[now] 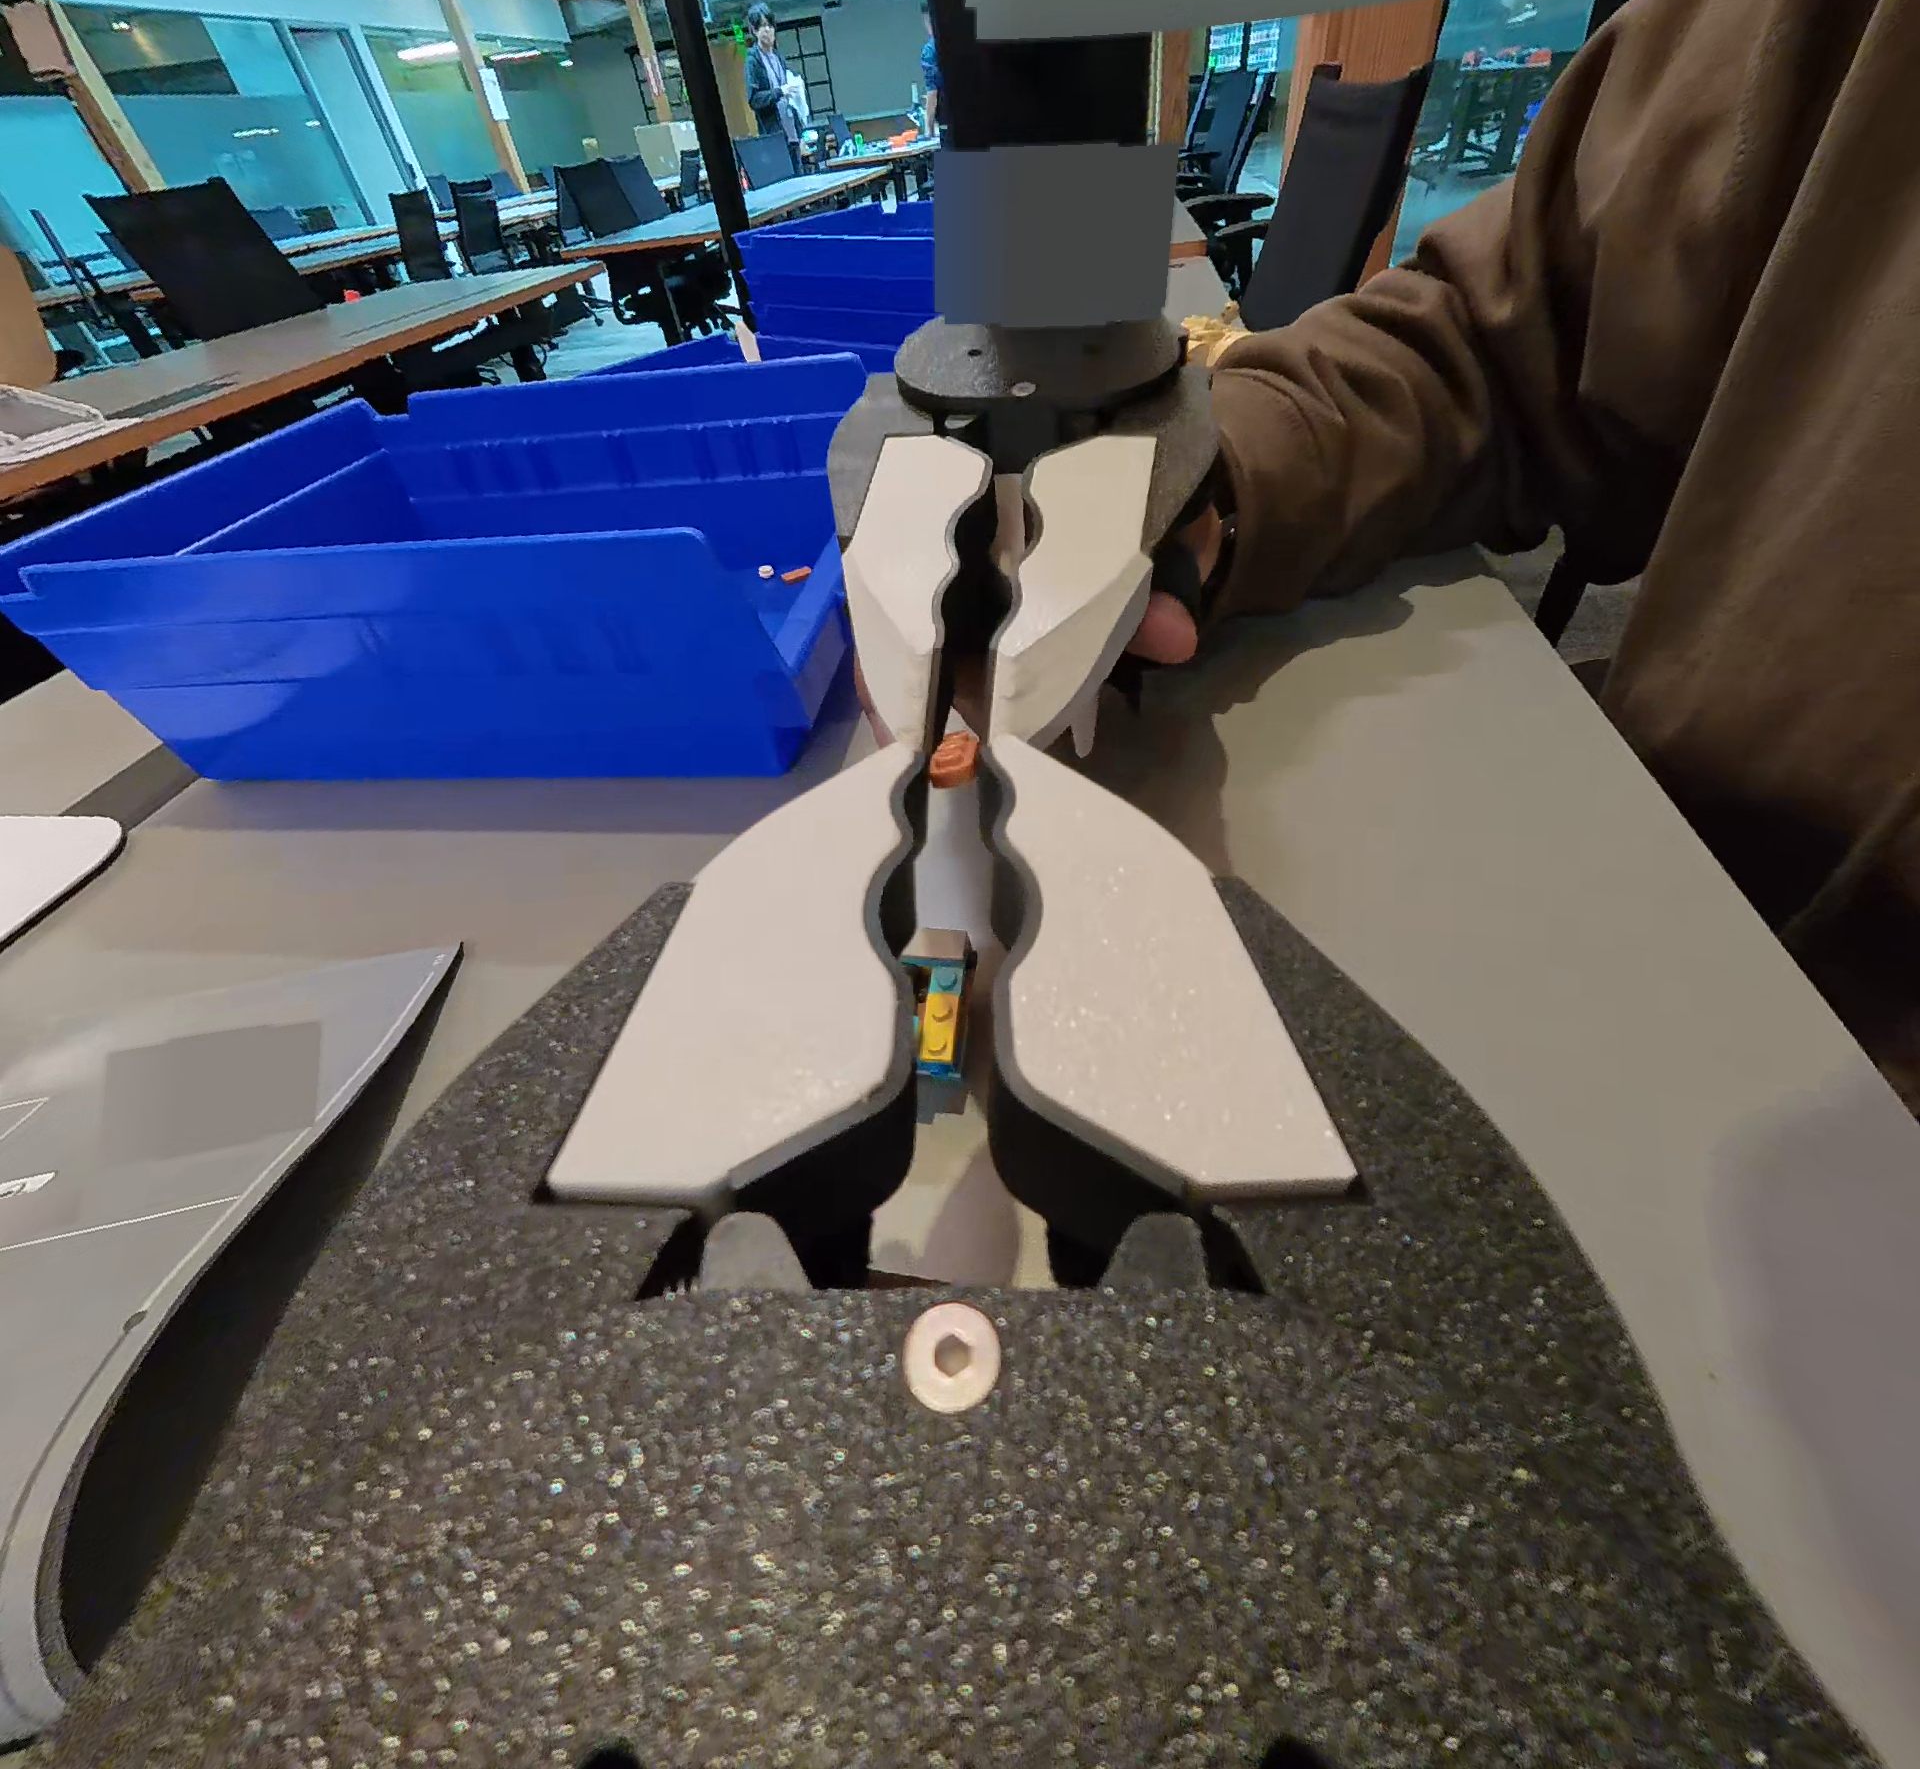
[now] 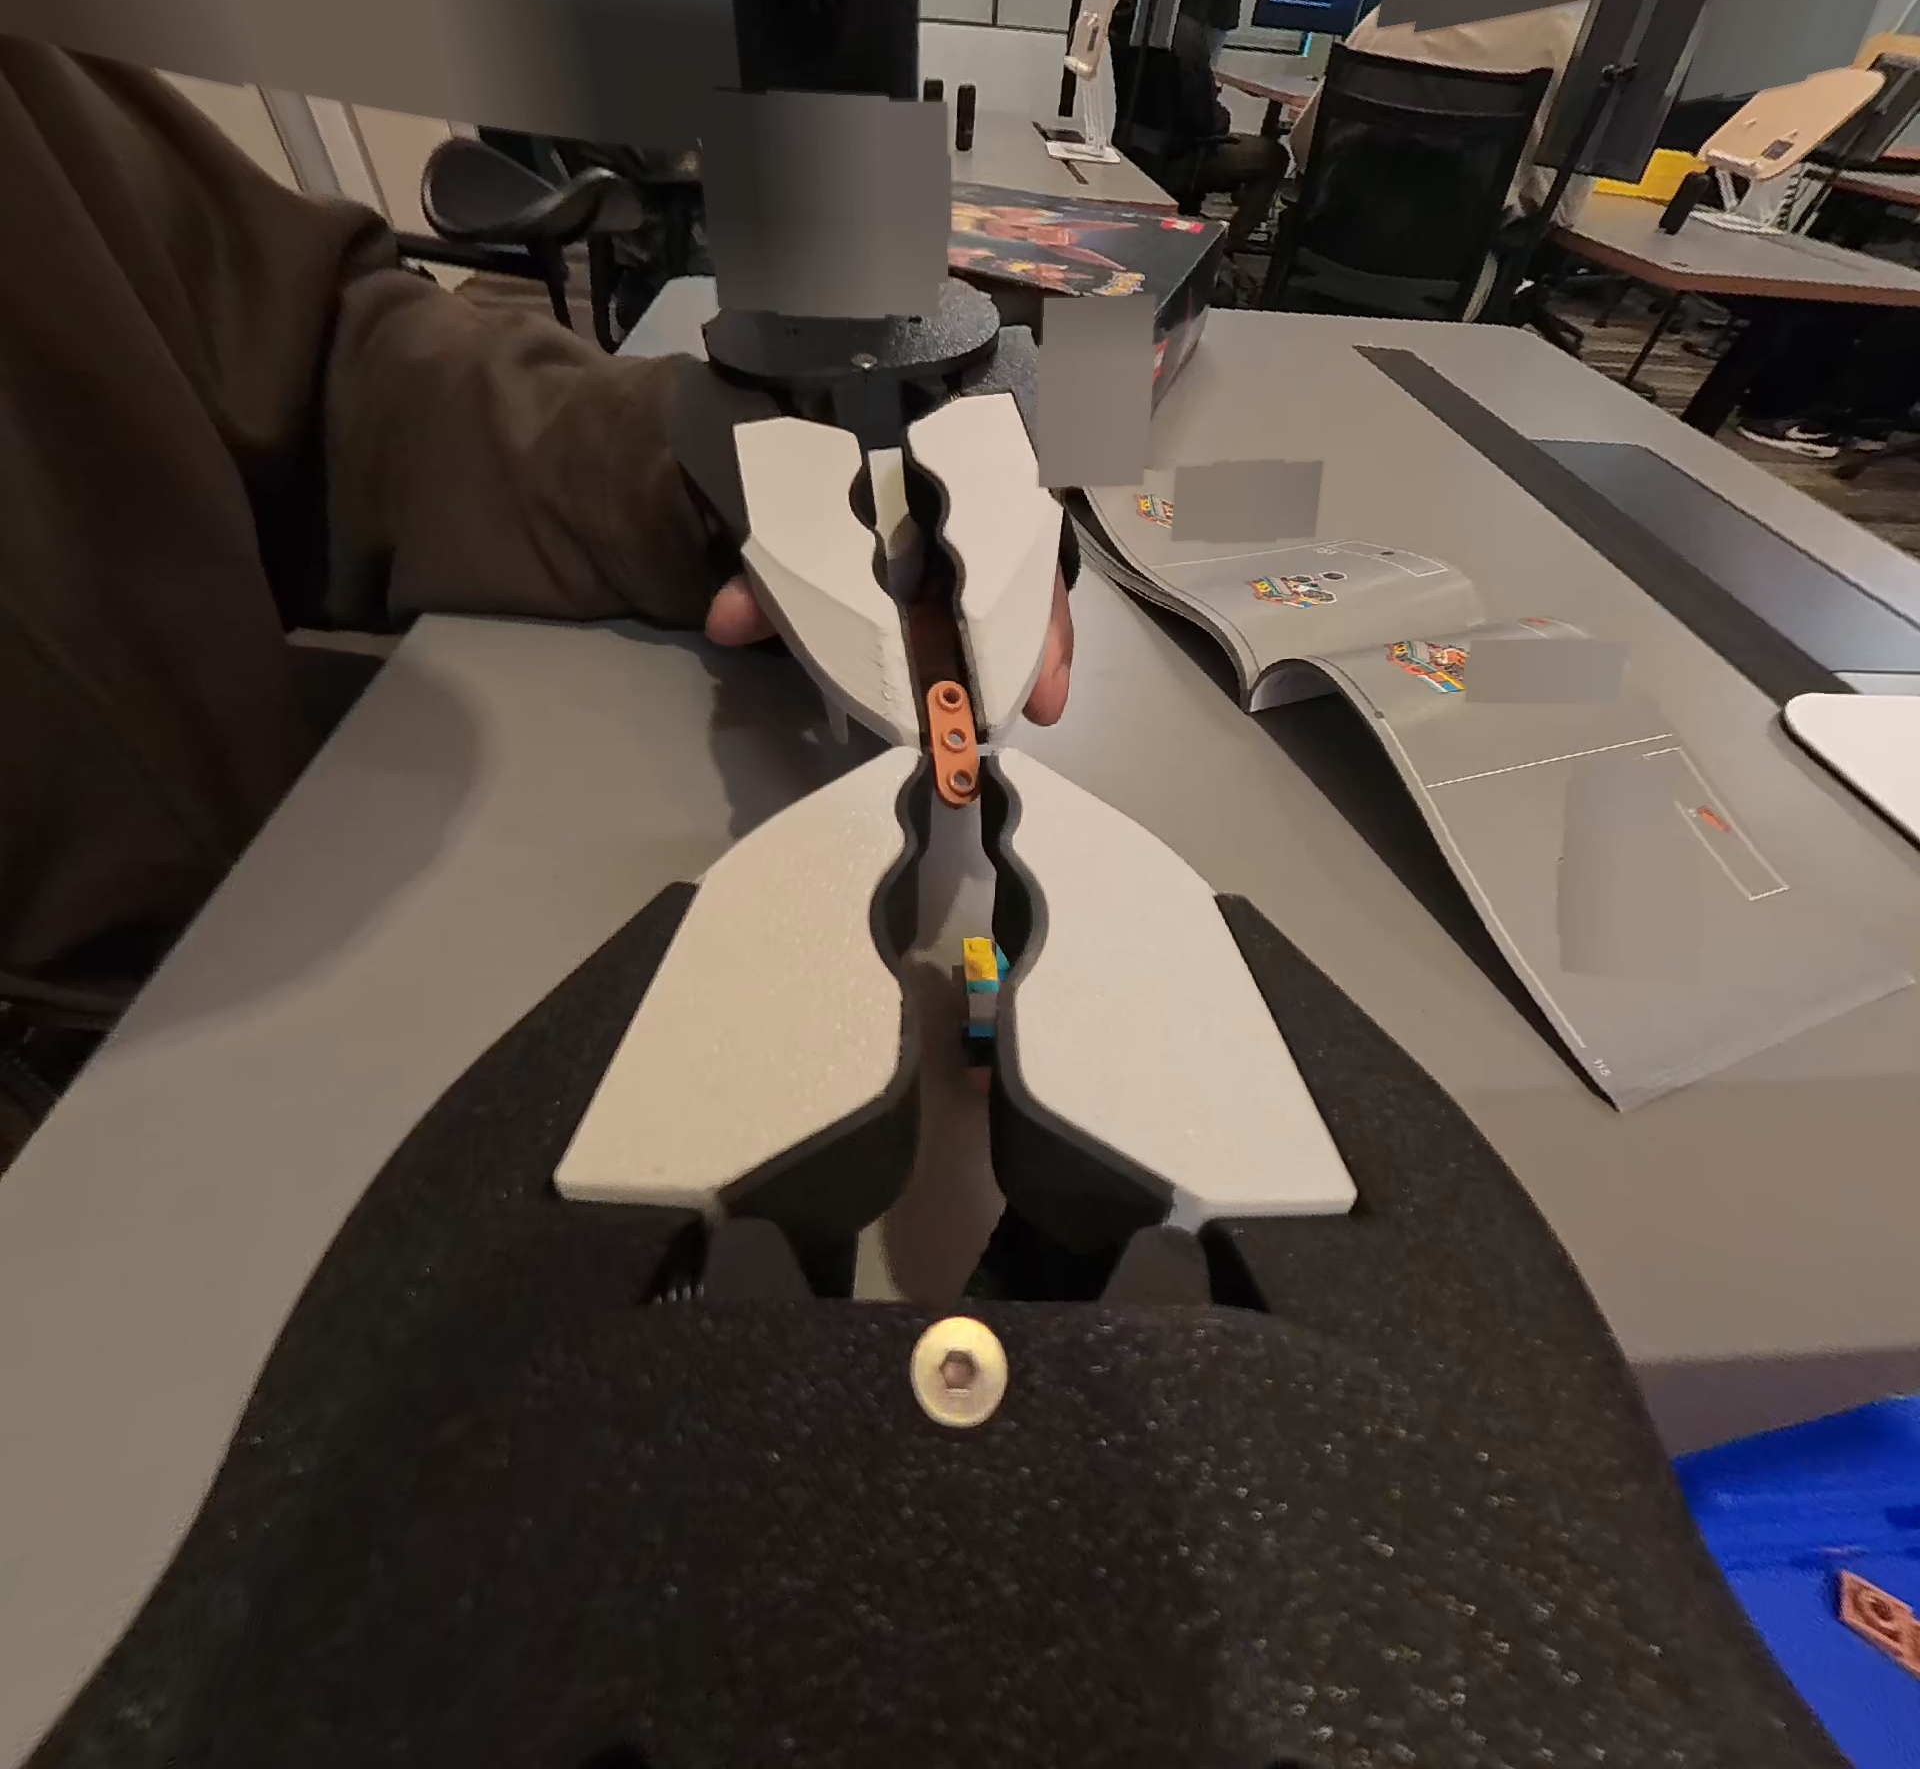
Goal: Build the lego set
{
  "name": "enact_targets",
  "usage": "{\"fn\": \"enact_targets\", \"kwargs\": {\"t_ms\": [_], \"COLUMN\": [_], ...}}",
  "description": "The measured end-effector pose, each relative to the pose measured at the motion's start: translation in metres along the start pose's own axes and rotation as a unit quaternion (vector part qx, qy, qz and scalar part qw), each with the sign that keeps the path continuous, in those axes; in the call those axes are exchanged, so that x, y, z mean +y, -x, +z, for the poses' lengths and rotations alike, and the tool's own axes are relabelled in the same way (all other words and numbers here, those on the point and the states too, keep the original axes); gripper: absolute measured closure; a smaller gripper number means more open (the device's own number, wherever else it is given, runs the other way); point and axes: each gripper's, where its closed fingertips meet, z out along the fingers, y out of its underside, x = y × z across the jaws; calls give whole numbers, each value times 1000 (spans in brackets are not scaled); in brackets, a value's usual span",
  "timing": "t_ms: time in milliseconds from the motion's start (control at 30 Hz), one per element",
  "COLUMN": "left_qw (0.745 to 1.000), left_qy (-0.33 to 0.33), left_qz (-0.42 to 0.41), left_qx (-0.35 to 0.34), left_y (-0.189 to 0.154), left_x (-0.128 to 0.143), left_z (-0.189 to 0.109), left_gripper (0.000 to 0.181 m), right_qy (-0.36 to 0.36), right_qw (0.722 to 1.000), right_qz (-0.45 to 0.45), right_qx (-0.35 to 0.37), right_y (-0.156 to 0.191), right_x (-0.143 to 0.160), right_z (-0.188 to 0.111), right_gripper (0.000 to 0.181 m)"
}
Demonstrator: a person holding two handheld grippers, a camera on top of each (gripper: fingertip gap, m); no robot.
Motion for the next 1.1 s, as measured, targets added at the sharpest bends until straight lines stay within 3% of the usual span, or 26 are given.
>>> {"fn": "enact_targets", "kwargs": {"t_ms": [167, 367, 767, 1100], "left_qw": [1000, 1000, 999, 1000], "left_qy": [4, -4, 8, 17], "left_qz": [12, 21, 29, 22], "left_qx": [3, -19, -24, -14], "left_y": [0, 14, 18, 17], "left_x": [2, 0, 5, 11], "left_z": [-1, -11, -12, -10], "left_gripper": [173, 173, 173, 173], "right_qy": [7, 87, 224, 250], "right_qw": [1000, 996, 974, 968], "right_qz": [-13, 23, 21, 21], "right_qx": [1, 12, 34, 23], "right_y": [1, -14, -23, -21], "right_x": [2, 34, 77, 84], "right_z": [1, 4, 12, 16], "right_gripper": [172, 137, 129, 142]}}
